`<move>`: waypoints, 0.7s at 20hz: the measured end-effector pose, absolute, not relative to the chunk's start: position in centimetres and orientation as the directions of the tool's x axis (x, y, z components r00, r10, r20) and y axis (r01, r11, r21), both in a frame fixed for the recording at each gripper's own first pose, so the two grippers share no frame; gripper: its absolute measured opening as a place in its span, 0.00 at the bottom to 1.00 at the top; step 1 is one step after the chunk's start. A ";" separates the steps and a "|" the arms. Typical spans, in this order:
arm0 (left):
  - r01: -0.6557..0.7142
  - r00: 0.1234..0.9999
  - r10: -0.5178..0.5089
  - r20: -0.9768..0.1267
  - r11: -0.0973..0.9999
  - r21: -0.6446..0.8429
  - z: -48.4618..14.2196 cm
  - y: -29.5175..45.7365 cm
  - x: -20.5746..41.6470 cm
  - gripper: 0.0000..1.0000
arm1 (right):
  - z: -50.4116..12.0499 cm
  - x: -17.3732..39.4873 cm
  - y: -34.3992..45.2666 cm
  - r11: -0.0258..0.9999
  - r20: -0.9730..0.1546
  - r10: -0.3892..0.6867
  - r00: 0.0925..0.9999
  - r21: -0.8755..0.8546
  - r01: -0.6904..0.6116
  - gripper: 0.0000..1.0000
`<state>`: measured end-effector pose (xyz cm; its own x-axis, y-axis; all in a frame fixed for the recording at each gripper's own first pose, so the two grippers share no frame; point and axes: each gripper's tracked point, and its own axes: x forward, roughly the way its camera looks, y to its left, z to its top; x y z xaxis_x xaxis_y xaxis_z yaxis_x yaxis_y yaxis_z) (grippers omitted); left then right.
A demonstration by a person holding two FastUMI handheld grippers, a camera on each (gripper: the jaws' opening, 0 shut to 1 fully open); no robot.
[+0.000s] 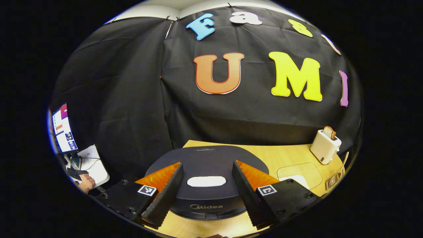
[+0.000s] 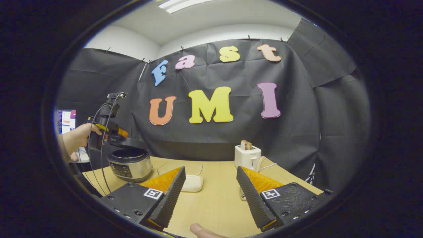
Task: Close the left gripper, press the button to open the rice cooker; take a wooden spoon from the chopstick holder with the right hand, scoop a spoonful of rice and pour it into the rice cooker, then put the wooden spoon back into the chopstick holder.
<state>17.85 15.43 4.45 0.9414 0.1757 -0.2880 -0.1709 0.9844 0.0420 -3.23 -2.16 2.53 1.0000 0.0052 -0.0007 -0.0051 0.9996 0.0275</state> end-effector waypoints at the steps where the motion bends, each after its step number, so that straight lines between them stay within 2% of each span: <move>1: -0.167 0.943 0.174 -0.282 0.985 0.049 3.9 15.3 17.6 0.95 | 2.4 -3.2 -2.3 1.000 -0.003 0.002 1.000 0.027 -0.002 0.92; 6: -0.174 0.929 0.181 -0.323 0.983 0.051 -0.5 15.0 16.6 0.95 | 1.5 -2.6 -2.7 0.999 -0.040 -0.007 0.999 0.033 0.008 0.92; 8: -0.178 0.949 0.190 -0.252 0.982 0.070 0.3 14.8 16.5 0.96 | 1.3 -2.4 -2.9 0.999 -0.046 -0.006 0.999 0.037 0.007 0.93; 11: -0.198 0.963 0.207 -0.173 0.978 0.070 0.0 15.0 16.2 0.92 | 1.3 -2.4 -3.3 0.999 -0.046 -0.005 0.999 0.046 0.007 0.92; 14: -0.223 0.974 0.225 -0.034 0.973 0.056 0.3 15.0 16.0 0.91 | 1.0 -2.2 -3.5 0.998 -0.056 -0.002 0.998 0.057 0.006 0.92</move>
<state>16.02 15.04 0.32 0.9738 0.2250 -0.0336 -0.2230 0.9732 0.0558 -2.20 -3.45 0.97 0.9984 -0.0023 -0.0562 0.0055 0.9983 0.0574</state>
